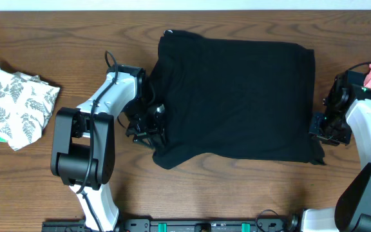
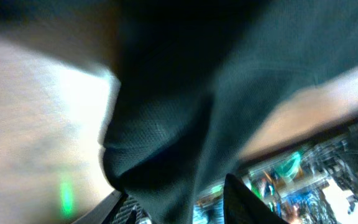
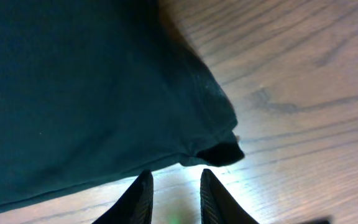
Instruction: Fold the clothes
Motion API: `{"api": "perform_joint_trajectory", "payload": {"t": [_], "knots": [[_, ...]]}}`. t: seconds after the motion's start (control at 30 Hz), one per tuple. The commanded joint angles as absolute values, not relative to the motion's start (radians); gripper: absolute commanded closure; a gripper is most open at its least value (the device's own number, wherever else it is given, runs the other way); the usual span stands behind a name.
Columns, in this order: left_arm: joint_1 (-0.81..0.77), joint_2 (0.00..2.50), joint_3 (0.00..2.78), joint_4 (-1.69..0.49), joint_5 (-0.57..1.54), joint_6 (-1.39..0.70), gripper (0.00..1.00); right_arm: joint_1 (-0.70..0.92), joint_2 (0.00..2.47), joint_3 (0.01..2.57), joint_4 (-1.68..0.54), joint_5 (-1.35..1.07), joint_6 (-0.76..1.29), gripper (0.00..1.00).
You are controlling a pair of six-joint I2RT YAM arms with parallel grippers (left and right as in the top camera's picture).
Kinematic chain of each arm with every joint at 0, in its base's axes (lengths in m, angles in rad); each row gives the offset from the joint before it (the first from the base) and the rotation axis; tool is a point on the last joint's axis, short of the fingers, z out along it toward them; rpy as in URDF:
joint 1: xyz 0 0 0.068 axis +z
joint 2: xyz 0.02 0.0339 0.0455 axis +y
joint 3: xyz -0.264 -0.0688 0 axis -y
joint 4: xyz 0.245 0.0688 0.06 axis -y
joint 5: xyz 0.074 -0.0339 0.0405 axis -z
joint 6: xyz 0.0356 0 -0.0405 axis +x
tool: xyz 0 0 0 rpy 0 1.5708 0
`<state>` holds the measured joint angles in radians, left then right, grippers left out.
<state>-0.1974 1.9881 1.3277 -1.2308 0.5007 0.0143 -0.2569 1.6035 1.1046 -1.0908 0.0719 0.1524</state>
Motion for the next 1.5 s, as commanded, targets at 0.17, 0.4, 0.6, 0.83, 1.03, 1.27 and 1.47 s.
{"api": "perform_joint_trajectory", "payload": {"t": [0.17, 0.4, 0.6, 0.83, 1.03, 1.27, 1.47], "knots": [[-0.197, 1.975, 1.325, -1.044, 0.16, -0.273, 0.57, -0.261, 1.607, 1.003, -1.007, 0.037, 0.171, 0.77], [-0.197, 1.975, 1.325, -0.89, 0.138, -0.312, 0.57, -0.261, 1.607, 0.906, -0.889, -0.016, 0.171, 0.82], [-0.197, 1.975, 1.325, -0.775, 0.174, -0.269, 0.58, -0.261, 1.607, 0.852, -0.797, -0.041, 0.171, 0.99], [-0.197, 1.975, 1.325, -0.7, 0.183, -0.263, 0.58, -0.261, 1.607, 0.798, -0.709, -0.08, 0.16, 0.99], [-0.197, 1.975, 1.325, -0.686, 0.183, -0.263, 0.58, -0.261, 1.607, 0.727, -0.623, -0.082, 0.16, 0.99], [-0.197, 1.971, 1.326, -0.687, 0.184, -0.263, 0.58, -0.261, 1.607, 0.632, -0.516, -0.087, 0.16, 0.99], [-0.197, 1.916, 1.326, -0.687, 0.183, -0.264, 0.58, -0.261, 1.607, 0.569, -0.448, -0.087, 0.165, 0.99]]}}
